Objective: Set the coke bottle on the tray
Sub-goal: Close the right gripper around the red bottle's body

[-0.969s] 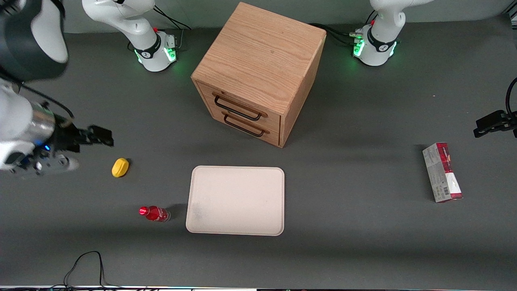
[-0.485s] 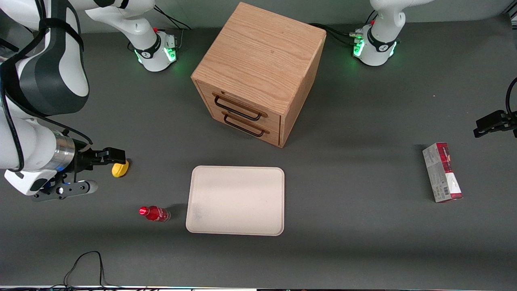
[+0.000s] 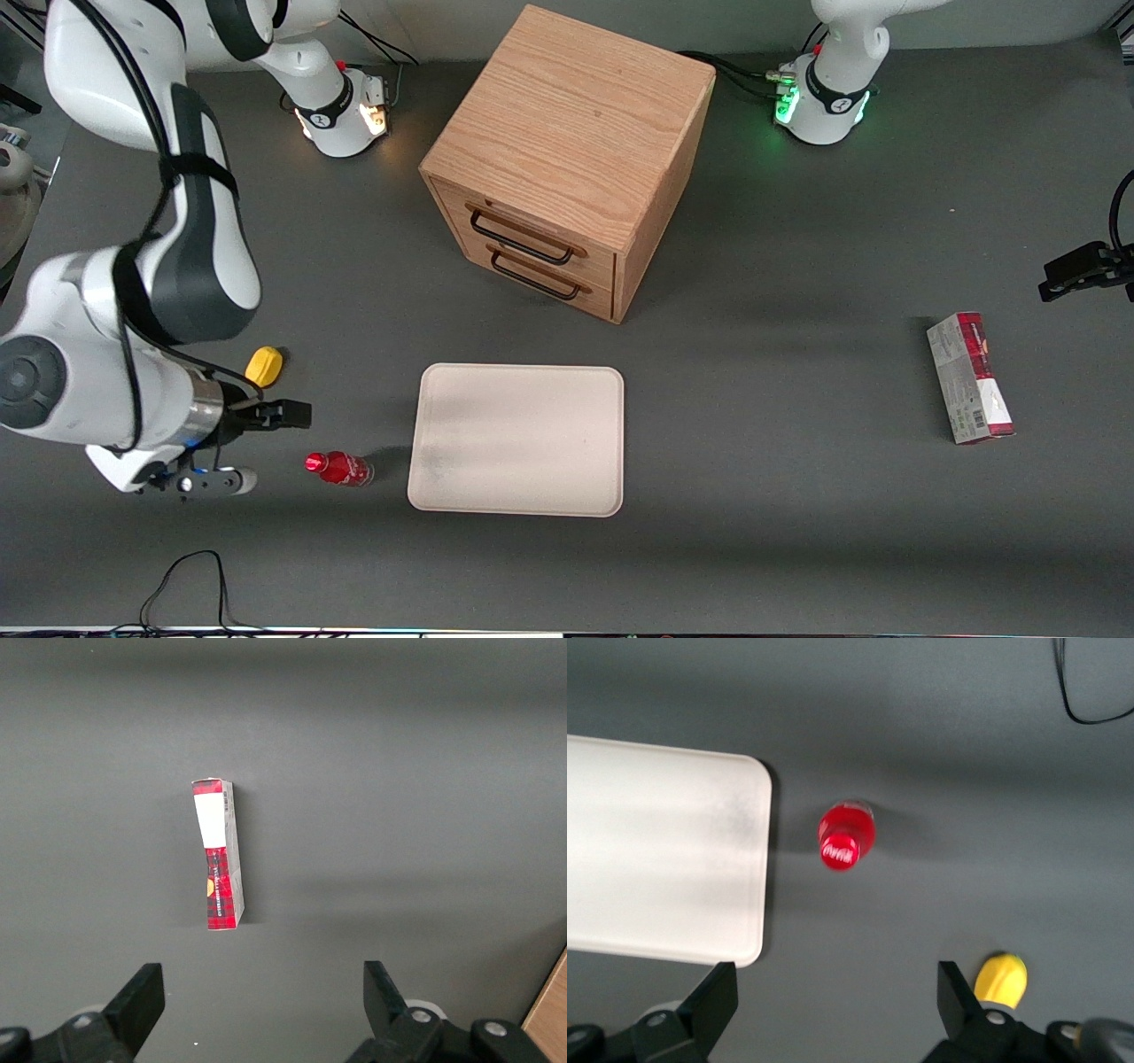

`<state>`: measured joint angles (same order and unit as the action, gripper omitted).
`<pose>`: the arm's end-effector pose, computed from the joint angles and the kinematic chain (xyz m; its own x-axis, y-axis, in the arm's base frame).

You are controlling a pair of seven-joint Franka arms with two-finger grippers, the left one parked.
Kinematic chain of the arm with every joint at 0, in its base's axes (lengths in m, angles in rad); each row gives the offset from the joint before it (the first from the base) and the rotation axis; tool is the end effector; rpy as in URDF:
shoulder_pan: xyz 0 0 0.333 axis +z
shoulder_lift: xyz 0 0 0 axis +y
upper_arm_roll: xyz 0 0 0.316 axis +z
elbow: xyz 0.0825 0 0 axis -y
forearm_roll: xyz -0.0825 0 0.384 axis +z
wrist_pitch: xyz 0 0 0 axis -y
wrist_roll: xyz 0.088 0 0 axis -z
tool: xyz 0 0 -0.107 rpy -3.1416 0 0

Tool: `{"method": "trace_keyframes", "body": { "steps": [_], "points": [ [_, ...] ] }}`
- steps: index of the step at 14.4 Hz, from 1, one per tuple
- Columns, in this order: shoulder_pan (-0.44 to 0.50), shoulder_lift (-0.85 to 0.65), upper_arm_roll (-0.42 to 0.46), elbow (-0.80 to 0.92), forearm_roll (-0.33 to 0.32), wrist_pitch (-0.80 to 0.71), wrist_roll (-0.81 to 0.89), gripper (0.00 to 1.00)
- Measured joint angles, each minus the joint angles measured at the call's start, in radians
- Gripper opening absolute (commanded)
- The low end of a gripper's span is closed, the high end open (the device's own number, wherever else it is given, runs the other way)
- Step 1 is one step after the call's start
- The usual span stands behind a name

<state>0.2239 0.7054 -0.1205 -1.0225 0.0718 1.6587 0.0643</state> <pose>0.7316 0.1120 0.4307 0.9963 0.0560 -0.0645 0.0568 -0.9983 0.0112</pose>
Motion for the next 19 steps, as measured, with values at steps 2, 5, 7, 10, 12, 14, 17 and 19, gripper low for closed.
{"method": "trace_keyframes", "body": {
  "steps": [2, 5, 7, 10, 12, 14, 17, 19],
  "points": [
    [-0.001, 0.033, 0.0, 0.001, 0.0, 0.042, 0.002, 0.99],
    [0.001, 0.084, 0.0, 0.001, 0.0, 0.087, 0.002, 0.99],
    [0.002, 0.104, 0.0, 0.001, 0.0, 0.102, 0.002, 0.99],
    [0.002, 0.119, 0.0, -0.001, 0.0, 0.129, 0.002, 0.99],
    [0.002, 0.126, 0.0, -0.008, 0.0, 0.152, 0.002, 0.99],
    [0.001, 0.131, 0.0, -0.011, 0.0, 0.163, 0.002, 0.99],
    [0.001, 0.135, 0.0, -0.011, 0.0, 0.176, 0.002, 0.99],
    [0.002, 0.137, 0.0, -0.015, 0.0, 0.186, 0.002, 0.99]
  ]
}}
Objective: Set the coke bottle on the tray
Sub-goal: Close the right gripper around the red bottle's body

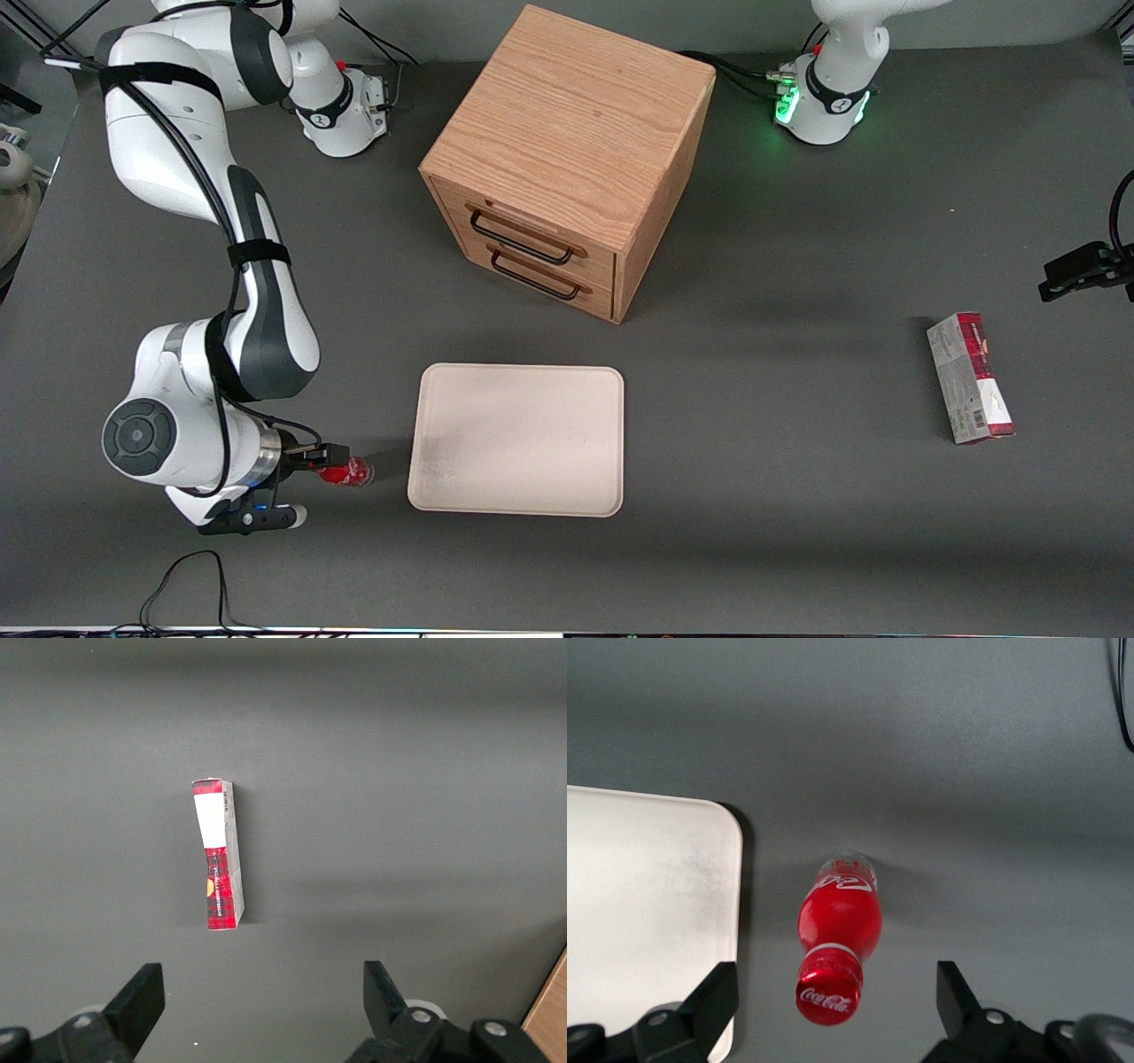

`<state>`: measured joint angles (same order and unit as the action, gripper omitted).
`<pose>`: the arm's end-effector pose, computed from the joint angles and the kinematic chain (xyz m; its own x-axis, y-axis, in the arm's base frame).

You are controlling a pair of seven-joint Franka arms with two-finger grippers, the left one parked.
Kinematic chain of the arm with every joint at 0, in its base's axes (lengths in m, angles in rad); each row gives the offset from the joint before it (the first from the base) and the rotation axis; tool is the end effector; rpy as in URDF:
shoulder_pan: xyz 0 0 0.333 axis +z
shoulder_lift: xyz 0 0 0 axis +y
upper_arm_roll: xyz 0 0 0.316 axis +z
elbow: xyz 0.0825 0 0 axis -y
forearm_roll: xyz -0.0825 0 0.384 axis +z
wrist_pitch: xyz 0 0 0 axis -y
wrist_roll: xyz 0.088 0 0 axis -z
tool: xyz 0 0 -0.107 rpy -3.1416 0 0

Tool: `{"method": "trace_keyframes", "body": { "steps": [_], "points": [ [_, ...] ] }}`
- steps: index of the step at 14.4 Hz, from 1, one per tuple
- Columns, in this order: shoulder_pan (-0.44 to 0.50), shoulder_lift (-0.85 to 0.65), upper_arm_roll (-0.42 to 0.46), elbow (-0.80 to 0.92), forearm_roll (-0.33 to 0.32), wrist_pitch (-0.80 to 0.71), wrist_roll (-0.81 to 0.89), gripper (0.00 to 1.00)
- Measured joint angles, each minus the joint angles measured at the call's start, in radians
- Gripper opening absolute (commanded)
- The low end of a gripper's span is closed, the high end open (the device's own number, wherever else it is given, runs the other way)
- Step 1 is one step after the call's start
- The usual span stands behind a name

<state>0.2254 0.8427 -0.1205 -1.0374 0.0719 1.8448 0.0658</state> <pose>0.7570 0.1166 0.3358 0.9980 0.0569 -0.0290 0.0575 -0.9981 0.0232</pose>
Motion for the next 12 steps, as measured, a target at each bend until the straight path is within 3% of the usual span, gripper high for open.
{"method": "trace_keyframes", "body": {
  "steps": [3, 4, 5, 7, 10, 12],
  "points": [
    [0.001, 0.001, 0.0, -0.014, 0.0, 0.023, 0.0, 0.98],
    [0.001, 0.001, 0.0, -0.016, 0.0, 0.029, 0.0, 0.92],
    [0.002, 0.001, 0.001, -0.018, 0.0, 0.035, 0.0, 0.82],
    [0.002, 0.001, 0.001, -0.021, 0.0, 0.038, 0.0, 0.44],
    [0.013, 0.001, 0.003, -0.022, 0.0, 0.038, 0.002, 0.0],
    [0.019, 0.001, 0.003, -0.023, 0.001, 0.038, 0.004, 0.0]
  ]
}}
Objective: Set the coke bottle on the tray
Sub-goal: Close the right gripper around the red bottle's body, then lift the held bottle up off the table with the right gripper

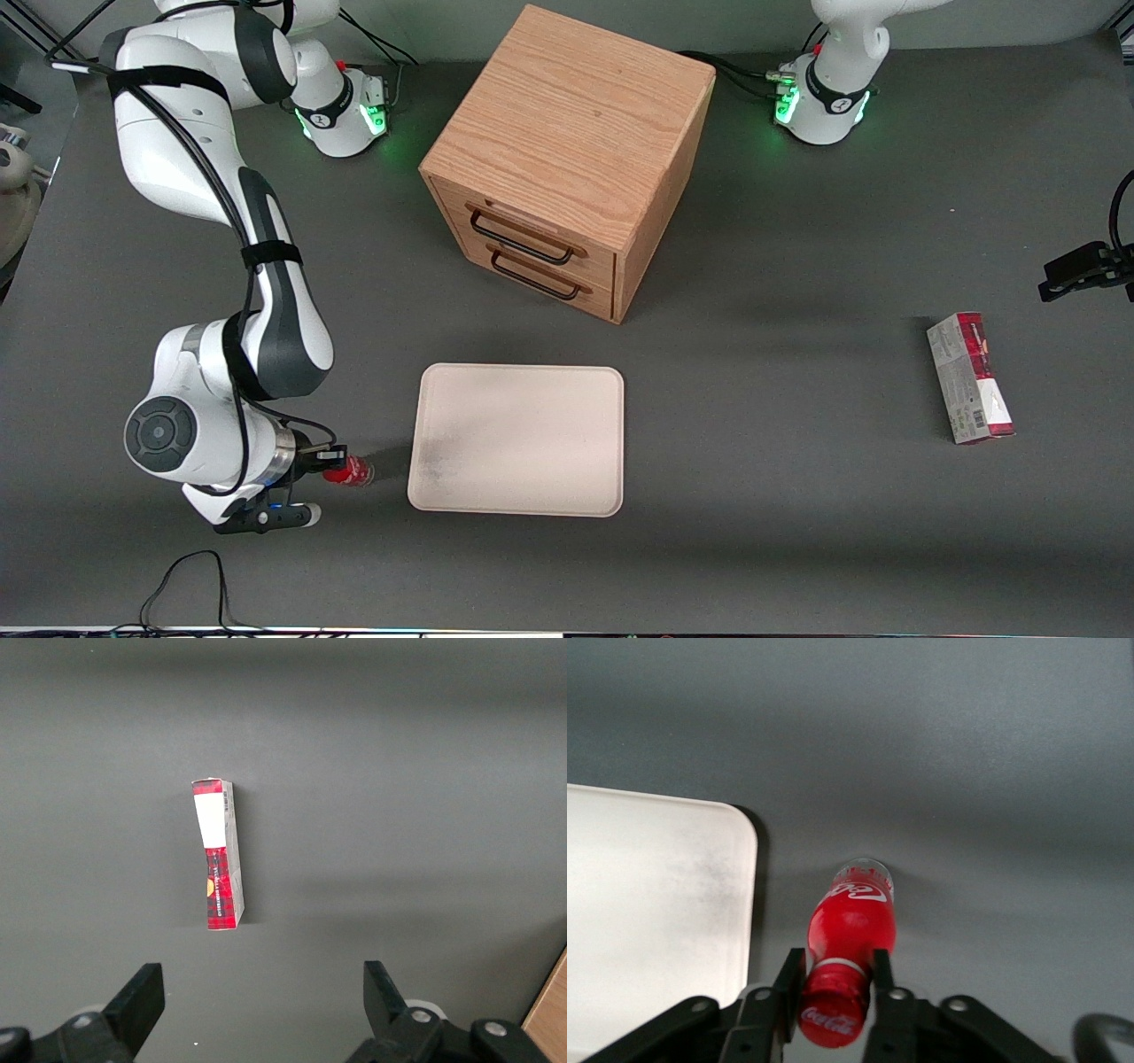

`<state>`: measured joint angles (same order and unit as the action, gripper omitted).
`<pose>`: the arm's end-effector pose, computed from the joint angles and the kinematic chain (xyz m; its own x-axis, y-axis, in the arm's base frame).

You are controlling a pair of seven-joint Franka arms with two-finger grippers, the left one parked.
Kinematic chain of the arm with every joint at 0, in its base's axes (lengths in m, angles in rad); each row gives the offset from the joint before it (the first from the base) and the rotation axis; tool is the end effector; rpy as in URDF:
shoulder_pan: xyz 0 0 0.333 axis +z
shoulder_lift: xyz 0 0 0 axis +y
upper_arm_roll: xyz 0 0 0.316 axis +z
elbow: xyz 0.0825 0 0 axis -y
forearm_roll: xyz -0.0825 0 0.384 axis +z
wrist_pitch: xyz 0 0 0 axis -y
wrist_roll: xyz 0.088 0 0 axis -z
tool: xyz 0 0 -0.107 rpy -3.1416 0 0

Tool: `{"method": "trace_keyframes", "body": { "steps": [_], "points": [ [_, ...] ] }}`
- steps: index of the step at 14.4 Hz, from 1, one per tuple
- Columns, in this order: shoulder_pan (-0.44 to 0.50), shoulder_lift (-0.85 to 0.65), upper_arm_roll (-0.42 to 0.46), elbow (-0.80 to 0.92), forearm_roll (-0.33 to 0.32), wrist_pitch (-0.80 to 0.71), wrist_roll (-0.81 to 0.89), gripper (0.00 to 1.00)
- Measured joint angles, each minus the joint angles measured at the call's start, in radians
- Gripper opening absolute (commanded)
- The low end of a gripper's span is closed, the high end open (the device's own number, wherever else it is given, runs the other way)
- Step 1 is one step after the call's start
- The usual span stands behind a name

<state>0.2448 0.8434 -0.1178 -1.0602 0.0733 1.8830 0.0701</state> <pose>0.7552 0.1318 0.3276 0.9973 0.0721 -0.0145 0.0724 -0.9972 0.0196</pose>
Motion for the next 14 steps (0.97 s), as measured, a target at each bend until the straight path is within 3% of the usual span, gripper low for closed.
{"method": "trace_keyframes", "body": {
  "steps": [7, 14],
  "points": [
    [0.0, -0.005, 0.0, 0.0, 0.0, -0.008, 0.0, 0.0],
    [-0.001, -0.25, -0.004, 0.004, 0.0, -0.382, 0.0, 0.0]
  ]
}}
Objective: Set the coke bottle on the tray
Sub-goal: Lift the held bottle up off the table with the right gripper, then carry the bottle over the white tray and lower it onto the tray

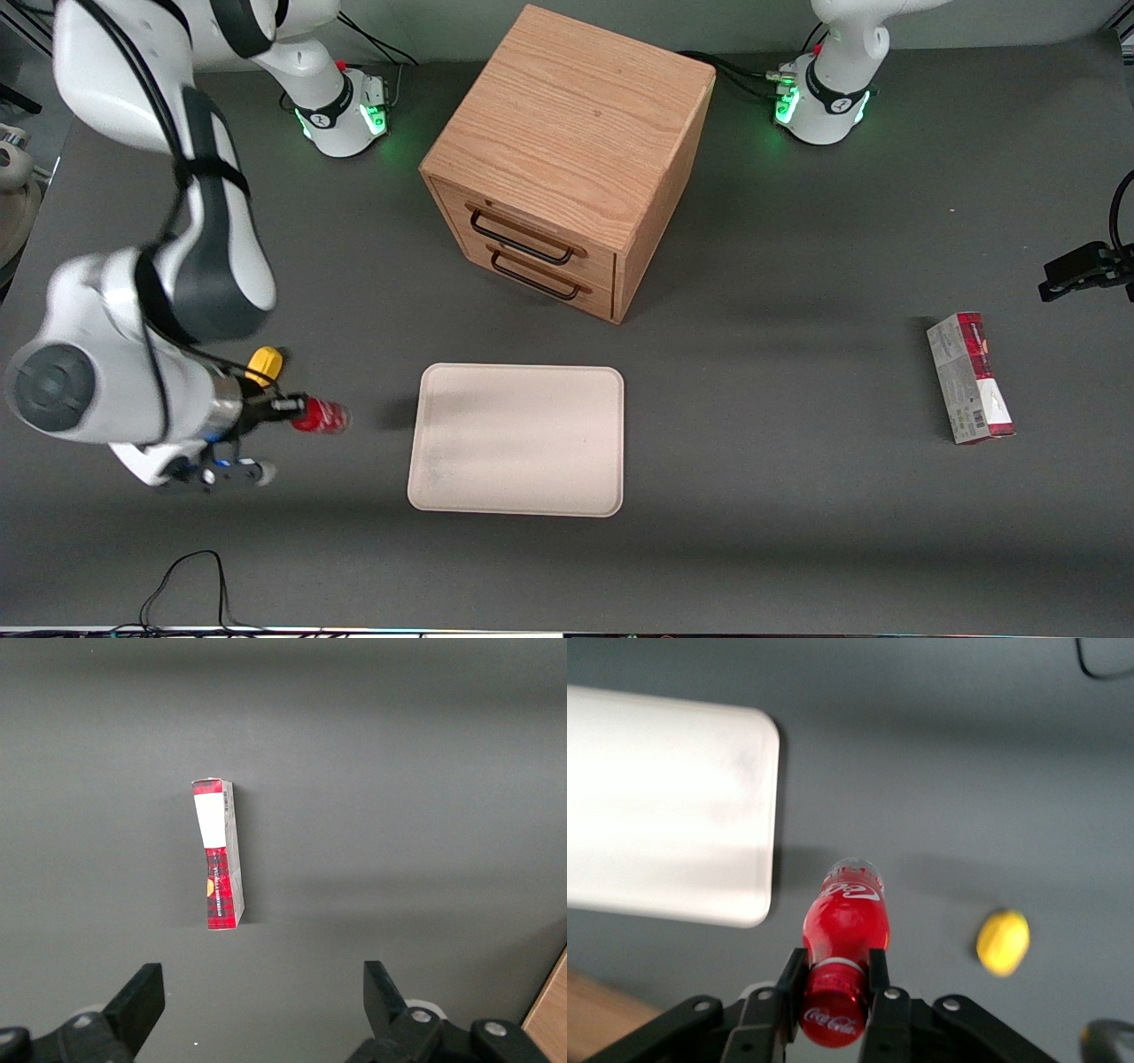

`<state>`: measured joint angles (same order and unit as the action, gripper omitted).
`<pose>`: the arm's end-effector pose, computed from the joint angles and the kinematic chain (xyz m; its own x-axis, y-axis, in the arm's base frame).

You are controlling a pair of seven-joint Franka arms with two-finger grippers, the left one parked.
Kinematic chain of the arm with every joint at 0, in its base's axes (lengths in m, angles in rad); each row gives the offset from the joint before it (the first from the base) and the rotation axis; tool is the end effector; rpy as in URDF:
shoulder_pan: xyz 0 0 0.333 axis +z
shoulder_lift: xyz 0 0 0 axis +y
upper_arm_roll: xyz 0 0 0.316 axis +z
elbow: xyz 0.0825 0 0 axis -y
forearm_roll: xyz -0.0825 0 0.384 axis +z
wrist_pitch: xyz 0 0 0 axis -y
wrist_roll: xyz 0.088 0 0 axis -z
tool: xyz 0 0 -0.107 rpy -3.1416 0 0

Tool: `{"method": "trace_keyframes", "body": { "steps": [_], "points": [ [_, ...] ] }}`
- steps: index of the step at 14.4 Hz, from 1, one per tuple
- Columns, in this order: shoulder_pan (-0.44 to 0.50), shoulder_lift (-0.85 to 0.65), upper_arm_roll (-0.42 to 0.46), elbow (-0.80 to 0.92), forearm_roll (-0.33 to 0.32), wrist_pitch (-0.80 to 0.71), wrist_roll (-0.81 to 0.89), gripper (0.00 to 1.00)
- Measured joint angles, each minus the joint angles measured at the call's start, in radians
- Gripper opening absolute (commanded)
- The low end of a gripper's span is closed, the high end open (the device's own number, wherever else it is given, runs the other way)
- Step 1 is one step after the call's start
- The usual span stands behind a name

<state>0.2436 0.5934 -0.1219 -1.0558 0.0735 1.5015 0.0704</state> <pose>0.6954 0.1185 0.4841 0.9874 0.0658 -0.1436 0.0672 -0.9977 0.0049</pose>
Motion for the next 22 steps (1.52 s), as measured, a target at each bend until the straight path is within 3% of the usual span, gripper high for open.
{"method": "trace_keyframes", "body": {
  "steps": [5, 13, 16, 19, 22],
  "points": [
    [0.0, -0.162, 0.0, -0.008, 0.0, -0.192, 0.0, 0.0],
    [0.003, -0.363, 0.0, -0.246, 0.0, -0.143, 0.017, 0.0],
    [0.037, -0.292, 0.012, -0.181, 0.001, -0.103, 0.122, 0.0],
    [0.055, -0.106, 0.074, -0.011, 0.002, -0.062, 0.282, 0.0],
    [0.081, 0.08, 0.104, 0.091, 0.002, 0.086, 0.414, 0.0]
  ]
}}
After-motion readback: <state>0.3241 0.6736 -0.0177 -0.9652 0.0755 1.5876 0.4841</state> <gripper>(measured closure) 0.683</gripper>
